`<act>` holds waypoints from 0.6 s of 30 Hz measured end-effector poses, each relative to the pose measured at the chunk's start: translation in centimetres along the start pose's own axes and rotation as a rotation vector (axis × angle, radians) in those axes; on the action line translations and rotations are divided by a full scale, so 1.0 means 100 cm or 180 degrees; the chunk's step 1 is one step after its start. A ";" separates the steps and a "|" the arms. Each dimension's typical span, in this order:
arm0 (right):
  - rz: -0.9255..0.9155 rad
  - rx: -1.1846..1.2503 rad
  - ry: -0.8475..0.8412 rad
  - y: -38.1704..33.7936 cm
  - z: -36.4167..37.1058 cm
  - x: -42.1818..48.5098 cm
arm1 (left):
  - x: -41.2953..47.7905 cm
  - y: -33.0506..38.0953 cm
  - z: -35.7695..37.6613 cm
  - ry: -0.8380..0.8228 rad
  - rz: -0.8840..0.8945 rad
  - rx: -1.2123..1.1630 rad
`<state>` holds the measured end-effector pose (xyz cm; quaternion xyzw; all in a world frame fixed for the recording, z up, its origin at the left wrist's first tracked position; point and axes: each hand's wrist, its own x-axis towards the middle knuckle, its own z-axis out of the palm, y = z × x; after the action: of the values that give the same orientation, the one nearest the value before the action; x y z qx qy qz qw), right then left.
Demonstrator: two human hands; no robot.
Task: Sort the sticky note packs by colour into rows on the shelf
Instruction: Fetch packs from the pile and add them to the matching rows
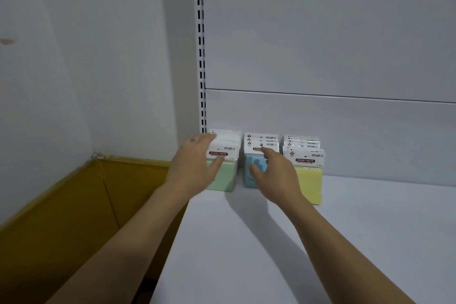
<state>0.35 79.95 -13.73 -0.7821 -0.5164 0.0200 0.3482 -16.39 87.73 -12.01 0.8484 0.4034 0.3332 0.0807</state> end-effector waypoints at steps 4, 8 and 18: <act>-0.0089 -0.0216 -0.0194 0.011 -0.004 -0.015 | -0.020 0.033 0.031 -0.0338 0.0557 0.0028; -0.0275 -0.0435 -0.0639 0.028 -0.004 -0.029 | -0.040 0.043 0.063 -0.1019 0.0274 0.0114; -0.0942 -0.1389 -0.0749 0.045 -0.007 -0.034 | -0.035 0.046 0.093 -0.1418 0.0508 0.0516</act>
<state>2.58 75.77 -16.90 -0.7470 -0.6539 -0.0521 0.1084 -9.21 83.34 -18.98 0.9337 0.3329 0.1099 0.0727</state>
